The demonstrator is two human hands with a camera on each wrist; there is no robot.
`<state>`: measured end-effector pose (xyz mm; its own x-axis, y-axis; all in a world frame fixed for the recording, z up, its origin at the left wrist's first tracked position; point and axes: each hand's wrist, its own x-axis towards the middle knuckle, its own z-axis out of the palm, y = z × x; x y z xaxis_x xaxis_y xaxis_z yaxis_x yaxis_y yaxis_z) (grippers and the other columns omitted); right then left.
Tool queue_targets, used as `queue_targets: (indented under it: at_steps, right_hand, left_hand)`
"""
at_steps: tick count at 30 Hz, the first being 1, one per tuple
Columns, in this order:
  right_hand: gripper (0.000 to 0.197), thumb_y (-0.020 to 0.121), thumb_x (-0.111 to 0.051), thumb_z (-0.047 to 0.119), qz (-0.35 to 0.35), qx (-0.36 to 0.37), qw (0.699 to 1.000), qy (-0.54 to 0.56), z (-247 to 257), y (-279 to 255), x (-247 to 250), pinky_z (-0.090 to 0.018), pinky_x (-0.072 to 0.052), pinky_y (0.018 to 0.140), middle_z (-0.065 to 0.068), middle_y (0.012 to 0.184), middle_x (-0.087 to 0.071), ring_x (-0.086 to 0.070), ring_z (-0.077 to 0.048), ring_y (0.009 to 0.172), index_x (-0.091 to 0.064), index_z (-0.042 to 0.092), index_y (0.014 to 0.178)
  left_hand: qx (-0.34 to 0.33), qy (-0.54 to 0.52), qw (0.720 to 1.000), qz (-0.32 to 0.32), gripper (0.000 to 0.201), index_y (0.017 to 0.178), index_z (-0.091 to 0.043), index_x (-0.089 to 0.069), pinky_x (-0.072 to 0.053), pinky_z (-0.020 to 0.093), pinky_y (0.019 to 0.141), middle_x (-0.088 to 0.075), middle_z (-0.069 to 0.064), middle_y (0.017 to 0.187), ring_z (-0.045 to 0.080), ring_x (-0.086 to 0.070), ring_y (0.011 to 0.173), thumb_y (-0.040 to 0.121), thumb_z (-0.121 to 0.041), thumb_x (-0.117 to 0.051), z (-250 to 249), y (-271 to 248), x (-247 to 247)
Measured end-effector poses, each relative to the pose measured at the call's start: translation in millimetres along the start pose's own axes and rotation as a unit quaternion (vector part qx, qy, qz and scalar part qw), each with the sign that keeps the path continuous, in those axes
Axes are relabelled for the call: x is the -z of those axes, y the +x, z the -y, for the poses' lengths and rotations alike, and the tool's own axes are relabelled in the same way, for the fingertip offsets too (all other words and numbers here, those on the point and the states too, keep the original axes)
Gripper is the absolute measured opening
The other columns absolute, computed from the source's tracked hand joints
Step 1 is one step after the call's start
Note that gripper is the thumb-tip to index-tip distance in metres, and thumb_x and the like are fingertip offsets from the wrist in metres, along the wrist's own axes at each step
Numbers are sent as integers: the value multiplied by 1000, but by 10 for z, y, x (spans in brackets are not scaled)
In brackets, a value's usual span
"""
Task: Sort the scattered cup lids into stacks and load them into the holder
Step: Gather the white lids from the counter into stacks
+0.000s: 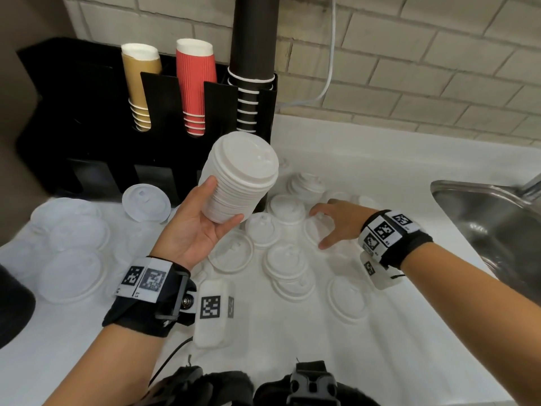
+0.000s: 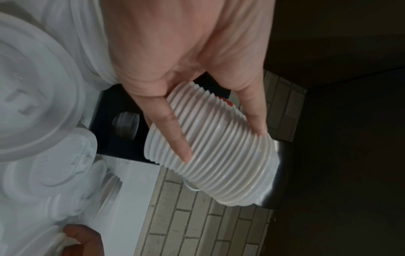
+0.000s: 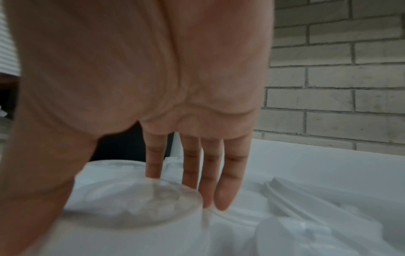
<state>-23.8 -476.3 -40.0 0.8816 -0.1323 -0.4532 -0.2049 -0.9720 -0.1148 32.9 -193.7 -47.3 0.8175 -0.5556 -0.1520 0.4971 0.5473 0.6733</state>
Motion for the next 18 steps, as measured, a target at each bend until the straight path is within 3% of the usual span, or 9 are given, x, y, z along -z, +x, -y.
queue_targets:
  at_steps: [3,6,8,11,14,16,18]
  right_hand:
    - [74,74,-79,32,2,-1,1000,-5,-27,-18,73,-37,-44,94,-7,125,-44,-49,-27,113,-39,29,137]
    - [70,74,-77,30,-42,1,999,23,-56,-138,322,-35,-44,92,-6,122,-46,-50,-25,108,-41,34,134]
    - [66,74,-79,26,-97,47,991,83,-27,-256,514,-30,-45,89,-5,118,-50,-52,-22,102,-44,35,130]
    - [60,74,-80,18,-163,159,947,228,179,-457,721,-13,-46,78,9,110,-52,-55,-8,96,-48,37,120]
    - [61,72,-81,18,-185,234,907,298,465,-587,815,-16,-50,75,11,109,-51,-56,-2,91,-47,33,120]
    - [61,72,-82,17,-190,268,896,299,627,-626,833,-17,-51,72,12,108,-49,-54,-1,91,-46,29,121]
    - [60,72,-81,17,-204,289,895,272,746,-630,836,-11,-46,71,20,107,-48,-51,6,90,-47,24,121]
  left_hand:
    - [0,4,1000,5,56,135,-19,-52,-60,26,69,-57,8,138,23,-60,120,82,-38,-56,3,-3,13]
    - [1,4,1000,5,63,141,-17,-47,-60,25,69,-56,9,140,24,-59,122,82,-38,-55,10,1,17]
    - [7,1,1000,0,63,141,-16,-47,-60,26,69,-55,9,141,25,-57,123,82,-38,-55,27,3,1]
    - [15,-5,1000,-3,57,134,-18,-52,-60,26,66,-56,9,140,26,-58,122,80,-37,-57,68,7,-35]
    - [18,6,1000,-5,65,137,-18,-50,-61,27,67,-57,8,139,25,-60,120,76,-38,-59,92,5,-66]
    - [16,11,1000,-8,69,140,-18,-48,-61,27,67,-58,8,137,24,-61,118,75,-38,-60,93,7,-81]
    - [13,10,1000,-11,70,140,-17,-48,-60,27,67,-59,8,136,24,-62,117,74,-38,-61,86,11,-94]
